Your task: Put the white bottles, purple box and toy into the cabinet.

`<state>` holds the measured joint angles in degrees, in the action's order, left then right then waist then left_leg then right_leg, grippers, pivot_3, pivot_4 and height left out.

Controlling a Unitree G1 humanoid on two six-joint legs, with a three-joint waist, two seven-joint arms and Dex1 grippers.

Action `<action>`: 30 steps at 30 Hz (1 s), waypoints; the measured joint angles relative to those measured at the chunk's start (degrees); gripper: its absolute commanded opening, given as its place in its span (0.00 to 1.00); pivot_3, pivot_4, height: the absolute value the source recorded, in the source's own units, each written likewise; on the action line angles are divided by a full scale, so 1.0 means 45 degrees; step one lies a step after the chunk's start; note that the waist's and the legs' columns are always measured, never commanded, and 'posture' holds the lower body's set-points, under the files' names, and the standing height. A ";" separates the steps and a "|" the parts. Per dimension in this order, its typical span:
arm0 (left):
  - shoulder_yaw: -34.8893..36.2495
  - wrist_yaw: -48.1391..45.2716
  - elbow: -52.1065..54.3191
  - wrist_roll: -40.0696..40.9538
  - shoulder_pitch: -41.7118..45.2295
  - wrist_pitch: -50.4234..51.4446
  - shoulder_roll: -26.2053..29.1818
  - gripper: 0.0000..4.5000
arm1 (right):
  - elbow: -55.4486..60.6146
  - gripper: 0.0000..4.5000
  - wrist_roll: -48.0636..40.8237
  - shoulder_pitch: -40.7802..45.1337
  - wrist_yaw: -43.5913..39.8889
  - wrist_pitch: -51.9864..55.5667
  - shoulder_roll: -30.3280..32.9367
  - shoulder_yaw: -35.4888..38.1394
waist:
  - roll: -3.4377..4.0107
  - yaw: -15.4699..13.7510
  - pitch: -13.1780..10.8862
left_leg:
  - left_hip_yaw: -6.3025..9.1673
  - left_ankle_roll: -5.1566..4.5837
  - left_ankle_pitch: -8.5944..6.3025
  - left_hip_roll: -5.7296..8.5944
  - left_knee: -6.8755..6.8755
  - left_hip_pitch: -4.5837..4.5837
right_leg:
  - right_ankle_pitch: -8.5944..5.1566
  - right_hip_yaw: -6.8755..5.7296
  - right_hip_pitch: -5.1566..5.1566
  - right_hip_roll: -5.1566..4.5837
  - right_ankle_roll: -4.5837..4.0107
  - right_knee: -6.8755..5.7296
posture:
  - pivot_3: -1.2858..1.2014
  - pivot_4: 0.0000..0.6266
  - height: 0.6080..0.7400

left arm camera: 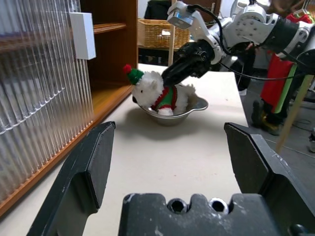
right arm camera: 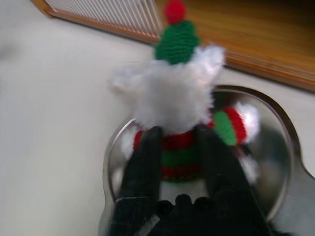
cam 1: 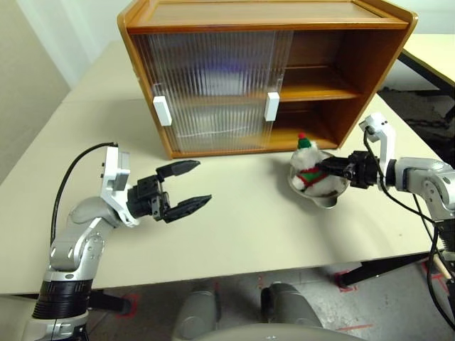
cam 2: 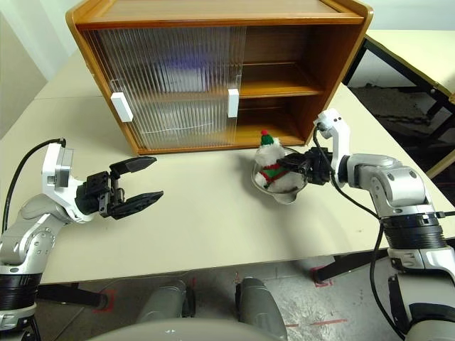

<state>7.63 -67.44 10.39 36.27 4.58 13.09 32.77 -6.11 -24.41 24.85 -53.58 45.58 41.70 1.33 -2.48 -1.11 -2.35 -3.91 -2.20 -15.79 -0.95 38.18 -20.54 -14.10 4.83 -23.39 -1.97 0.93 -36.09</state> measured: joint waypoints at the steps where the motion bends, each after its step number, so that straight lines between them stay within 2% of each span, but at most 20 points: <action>1: 0.0001 -0.0020 0.0000 0.0000 0.0001 -0.0012 0.0000 1.00 | -0.0034 0.05 0.0002 0.0000 -0.0059 -0.0016 0.0000 0.0000 | 0.0000 0.0005 0.0000 | 0.0000 0.0000 0.0000 0.0000 0.0000 0.0000 | 0.0000 0.0001 0.0000 0.0001 0.0000 0.0000 | 0.58 0.00 1.00; 2: 0.0001 -0.0041 -0.0001 0.0000 0.0002 -0.0027 -0.0001 1.00 | -0.0074 0.01 0.0002 0.0000 -0.0130 -0.0042 0.0001 0.0000 | 0.0000 0.0005 0.0000 | 0.0000 0.0000 0.0000 -0.0001 0.0000 0.0000 | 0.0000 0.0001 0.0000 0.0002 0.0000 -0.0001 | 0.58 0.00 1.00; 14: 0.0034 -0.0098 -0.0045 0.0004 0.0013 -0.0182 -0.0072 1.00 | -0.0226 0.01 -0.0227 0.0238 -0.0891 0.0016 0.0415 0.0267 | 0.0000 -0.0002 0.0000 | 0.0000 0.0000 0.0000 -0.0001 0.0001 -0.0002 | 0.0001 0.0001 0.0000 0.0001 0.0002 0.0003 | 0.57 0.00 1.00; 18: 0.0034 -0.0097 -0.0056 0.0003 0.0029 -0.0240 -0.0136 1.00 | -0.0149 0.01 -0.1000 0.0585 -0.1088 0.0783 0.0659 0.0913 | 0.0002 -0.0026 -0.0001 | 0.0000 -0.0001 0.0000 0.0000 0.0002 -0.0003 | 0.0003 -0.0002 0.0001 -0.0001 0.0001 0.0003 | 0.57 0.00 1.00; 23: 0.0073 0.0071 -0.0097 0.0032 0.0151 -0.0251 -0.0329 1.00 | 0.0112 0.01 -0.2031 0.1937 -0.0937 0.1608 0.1042 0.2218 | 0.0007 -0.0021 -0.0003 | 0.0001 -0.0001 0.0000 -0.0003 0.0001 0.0000 | 0.0004 -0.0003 0.0001 0.0002 0.0005 0.0004 | 0.57 0.00 1.00; 30: 0.0193 0.0867 -0.0066 0.0148 0.0247 -0.0123 -0.0674 1.00 | -0.0452 0.01 -0.2110 0.3613 0.0511 0.0650 -0.0536 0.2816 | 0.0007 0.0012 -0.0002 | -0.0004 -0.0002 0.0001 0.0001 0.0003 -0.0003 | 0.0028 0.0004 0.0000 0.0000 -0.0012 0.0004 | 0.57 0.00 1.00</action>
<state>8.49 -63.54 10.10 36.94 5.69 12.53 29.74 -8.14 -33.90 41.11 -51.28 48.51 39.29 14.00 -2.45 -1.05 -2.36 -3.93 -2.21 -15.79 -0.95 38.20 -20.55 -13.97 4.85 -23.39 -1.97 0.88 -36.07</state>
